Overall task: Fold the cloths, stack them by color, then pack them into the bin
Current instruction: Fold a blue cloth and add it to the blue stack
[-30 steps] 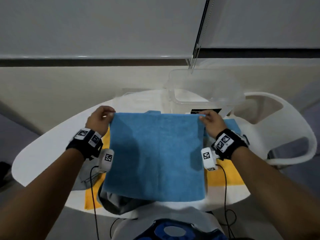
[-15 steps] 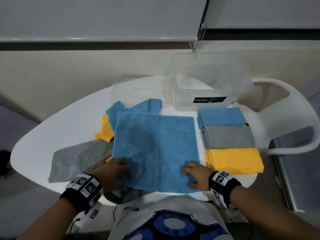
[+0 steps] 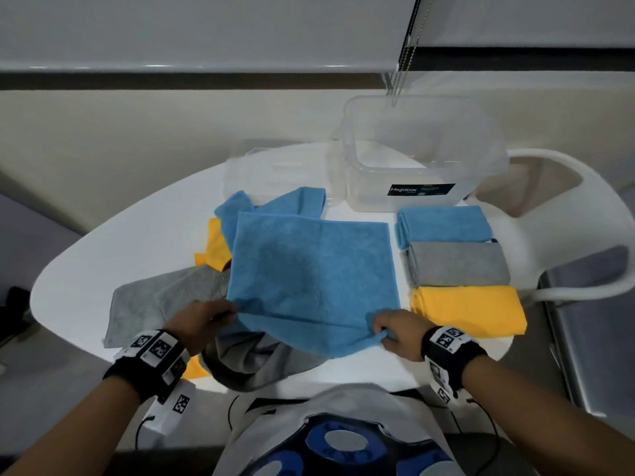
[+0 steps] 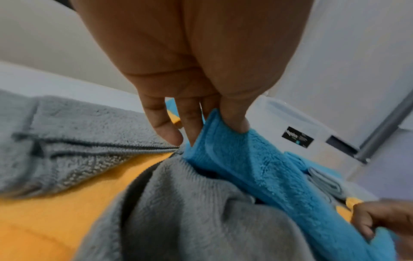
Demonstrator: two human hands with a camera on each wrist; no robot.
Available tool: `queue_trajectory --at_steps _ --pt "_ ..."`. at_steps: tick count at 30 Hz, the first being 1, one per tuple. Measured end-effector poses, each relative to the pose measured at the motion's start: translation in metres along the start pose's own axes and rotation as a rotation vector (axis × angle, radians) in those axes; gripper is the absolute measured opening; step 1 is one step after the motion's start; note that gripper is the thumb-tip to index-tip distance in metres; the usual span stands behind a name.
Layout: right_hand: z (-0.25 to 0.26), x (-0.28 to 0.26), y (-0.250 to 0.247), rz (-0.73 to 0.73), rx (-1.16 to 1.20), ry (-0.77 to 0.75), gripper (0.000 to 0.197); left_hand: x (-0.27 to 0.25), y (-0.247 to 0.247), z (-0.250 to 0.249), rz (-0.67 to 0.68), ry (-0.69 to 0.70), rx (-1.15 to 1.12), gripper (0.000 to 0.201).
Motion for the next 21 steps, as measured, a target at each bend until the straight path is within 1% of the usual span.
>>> queue_trajectory --at_steps 3,4,6,7,10,11,12,14,16,17,19,20,21 --pt "-0.006 0.000 -0.011 -0.104 0.148 0.165 0.010 0.009 0.000 -0.001 -0.072 -0.081 -0.128 0.017" --pt "-0.009 0.000 -0.013 -0.137 0.210 0.193 0.011 0.013 0.002 -0.002 -0.099 -0.097 -0.163 0.020" --pt "-0.013 0.003 -0.017 -0.173 0.311 0.233 0.018 0.021 0.003 -0.014 -0.098 -0.125 -0.206 0.014" --pt "-0.014 0.006 -0.017 -0.176 0.362 0.257 0.022 0.024 0.004 -0.019 -0.073 -0.140 -0.203 0.019" --pt "-0.017 0.012 -0.017 -0.168 0.498 0.333 0.024 0.033 0.006 -0.030 0.038 -0.229 -0.159 0.067" --pt "-0.017 0.013 -0.017 -0.163 0.497 0.333 0.028 0.036 0.007 -0.028 0.039 -0.224 -0.141 0.075" --pt "-0.017 0.013 -0.018 -0.158 0.476 0.324 0.033 0.036 0.006 -0.028 0.027 -0.213 -0.136 0.076" --pt "-0.017 0.012 -0.019 -0.175 0.403 0.295 0.039 0.038 0.005 -0.024 -0.020 -0.136 -0.145 0.067" --pt "-0.018 0.010 -0.020 -0.218 0.366 0.255 0.037 0.038 0.004 -0.019 -0.048 -0.086 -0.163 0.053" --pt "-0.019 0.009 -0.019 -0.234 0.379 0.236 0.034 0.039 0.004 -0.017 -0.054 -0.055 -0.188 0.044" --pt "-0.021 0.009 -0.019 -0.268 0.432 0.201 0.027 0.037 0.000 -0.013 -0.062 -0.045 -0.236 0.020" --pt "-0.021 0.009 -0.020 -0.291 0.459 0.192 0.024 0.036 -0.002 -0.013 -0.077 -0.050 -0.265 0.018" --pt "-0.020 0.009 -0.021 -0.311 0.489 0.199 0.020 0.036 -0.002 -0.012 -0.101 -0.050 -0.307 0.020"
Point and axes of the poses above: each hand's wrist, its own x-axis towards the middle knuckle, its own y-axis out of the palm, z = x × y, the point moved 1 cm from there along x, towards the middle knuckle, and after that the axes turned 3 degrees about -x, right-handed, at the moved point
